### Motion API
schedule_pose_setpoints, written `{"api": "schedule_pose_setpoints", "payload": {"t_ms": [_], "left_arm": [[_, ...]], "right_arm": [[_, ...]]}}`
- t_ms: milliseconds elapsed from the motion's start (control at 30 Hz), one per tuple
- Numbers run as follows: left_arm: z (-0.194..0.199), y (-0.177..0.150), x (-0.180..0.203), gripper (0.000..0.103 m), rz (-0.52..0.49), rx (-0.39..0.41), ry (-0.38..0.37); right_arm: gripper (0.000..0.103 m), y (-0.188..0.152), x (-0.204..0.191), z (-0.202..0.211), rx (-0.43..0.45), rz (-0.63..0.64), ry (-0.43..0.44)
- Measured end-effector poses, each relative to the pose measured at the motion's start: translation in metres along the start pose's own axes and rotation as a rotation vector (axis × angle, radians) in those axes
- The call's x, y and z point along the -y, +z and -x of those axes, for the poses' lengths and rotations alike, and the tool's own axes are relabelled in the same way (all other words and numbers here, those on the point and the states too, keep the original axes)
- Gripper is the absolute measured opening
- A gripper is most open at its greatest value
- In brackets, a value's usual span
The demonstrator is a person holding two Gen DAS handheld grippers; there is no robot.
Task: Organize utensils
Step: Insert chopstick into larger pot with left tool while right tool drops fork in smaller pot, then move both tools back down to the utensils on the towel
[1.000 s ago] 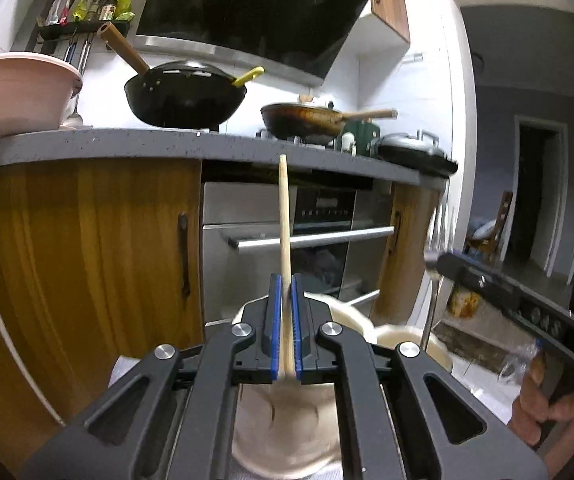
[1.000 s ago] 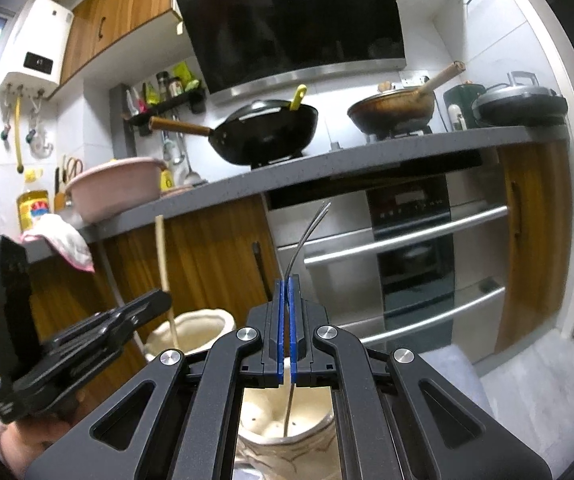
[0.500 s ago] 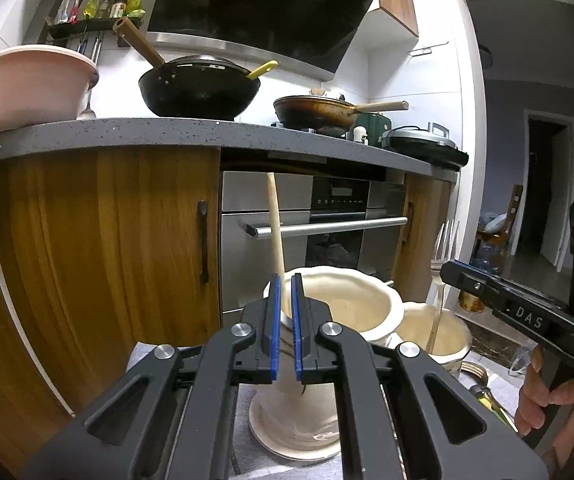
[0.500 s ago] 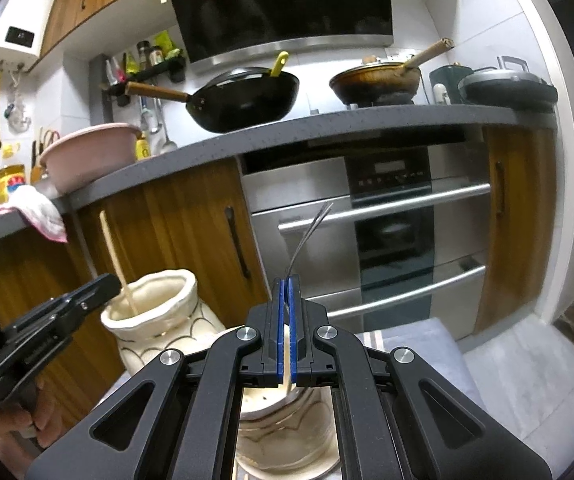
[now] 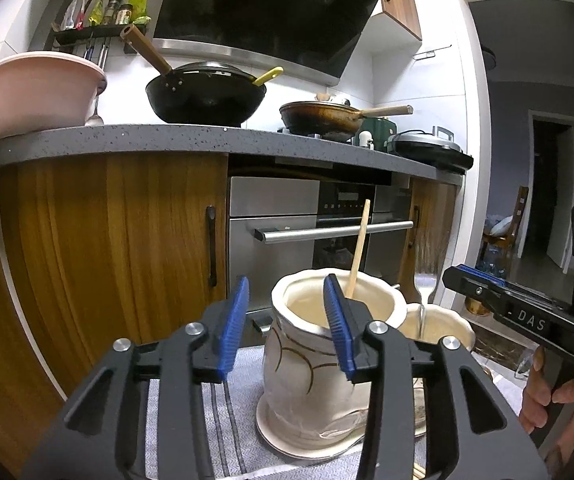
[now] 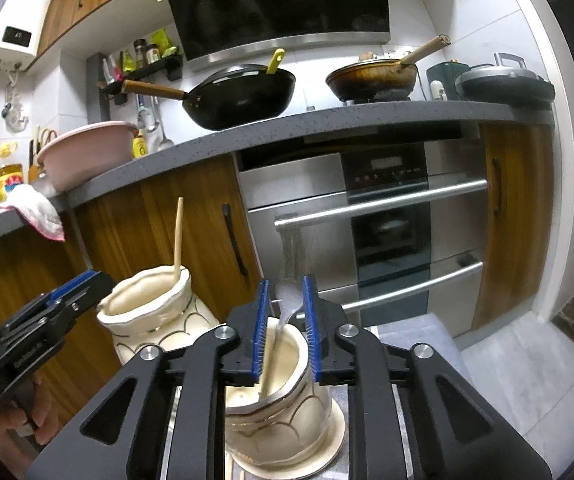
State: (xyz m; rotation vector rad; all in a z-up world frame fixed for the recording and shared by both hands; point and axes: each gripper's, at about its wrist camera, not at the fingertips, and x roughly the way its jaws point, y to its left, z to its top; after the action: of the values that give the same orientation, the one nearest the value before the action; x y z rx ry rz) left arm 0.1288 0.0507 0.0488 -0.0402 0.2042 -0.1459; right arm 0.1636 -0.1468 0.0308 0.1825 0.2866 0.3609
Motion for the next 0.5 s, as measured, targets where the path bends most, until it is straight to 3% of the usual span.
{"api": "schedule_pose_setpoints", "payload": {"t_ms": [100,167,267,400,500], "left_arm": [[0.002,0.0,-0.001,0.054,0.003,0.009,0.001],[0.003,0.001,0.0,0.057,0.001,0.015,0.005],[0.007,0.002,-0.001,0.074,0.003,0.033,0.016],[0.013,0.004,-0.002,0.094,0.017,0.058,0.022],[0.019,0.005,-0.001,0.097,0.021,0.072,0.035]], "right_arm": [[0.039,0.0,0.0,0.002,0.007,-0.003,0.007],[0.056,0.0,0.001,0.004,0.015,-0.006,0.012],[0.074,0.002,0.001,0.008,0.028,-0.017,0.026],[0.089,0.004,0.001,0.017,0.053,-0.018,0.023],[0.095,0.005,0.0,0.027,0.072,-0.018,-0.002]]}}
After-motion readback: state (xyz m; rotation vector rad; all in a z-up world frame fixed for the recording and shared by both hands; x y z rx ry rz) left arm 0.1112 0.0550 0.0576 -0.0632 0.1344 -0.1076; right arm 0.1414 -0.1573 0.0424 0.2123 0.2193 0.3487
